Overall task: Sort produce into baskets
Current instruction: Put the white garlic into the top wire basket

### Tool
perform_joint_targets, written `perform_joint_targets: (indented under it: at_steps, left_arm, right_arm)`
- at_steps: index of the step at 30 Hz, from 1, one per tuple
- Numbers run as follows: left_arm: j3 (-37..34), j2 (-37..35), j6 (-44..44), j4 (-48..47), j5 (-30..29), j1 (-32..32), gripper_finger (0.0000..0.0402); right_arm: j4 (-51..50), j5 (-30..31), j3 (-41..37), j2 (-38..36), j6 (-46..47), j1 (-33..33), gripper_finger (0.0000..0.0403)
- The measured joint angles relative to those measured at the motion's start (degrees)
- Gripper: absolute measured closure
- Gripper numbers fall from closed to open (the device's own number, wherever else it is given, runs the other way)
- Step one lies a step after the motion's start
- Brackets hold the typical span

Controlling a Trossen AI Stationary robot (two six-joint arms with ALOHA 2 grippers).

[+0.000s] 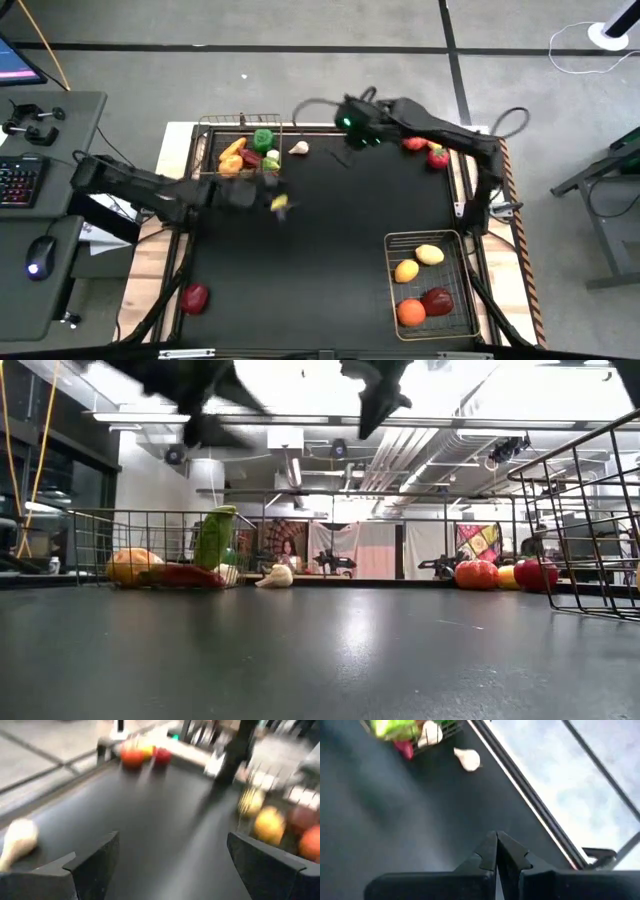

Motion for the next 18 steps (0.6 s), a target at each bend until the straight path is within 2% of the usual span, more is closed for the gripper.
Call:
perform_joint_targets:
  at_steps: [2,4,7,11,15,18]
  left_arm:
    - [7.4,2.4,2.7,-1.8,4.9,4.9,0.0044]
    - [16.9,6.1,5.5,-9.9,6.6,9.4,0.0044]
    - [33.0,14.5,7.2,-25.8,6.3,15.2,0.0044]
    - [51.9,26.6,7.6,-43.5,3.4,19.7,0.0044]
    - [64.6,37.3,7.5,-52.6,-0.1,21.1,0.0044]
    - [69.9,44.1,7.5,-56.5,-1.4,21.9,0.0044]
  right_arm:
    - [1.7,2.9,-7.2,-5.6,1.9,2.0,0.0403]
    - [4.7,6.2,-15.1,-12.0,3.8,3.7,0.0403]
    - [10.5,10.1,-28.2,-21.0,6.3,5.5,0.0403]
    - [19.0,10.5,-44.5,-32.0,10.4,6.1,0.0403]
    - [26.3,9.6,-57.5,-40.7,13.4,6.0,0.0403]
    - [31.5,6.6,-64.9,-45.7,15.1,6.0,0.0403]
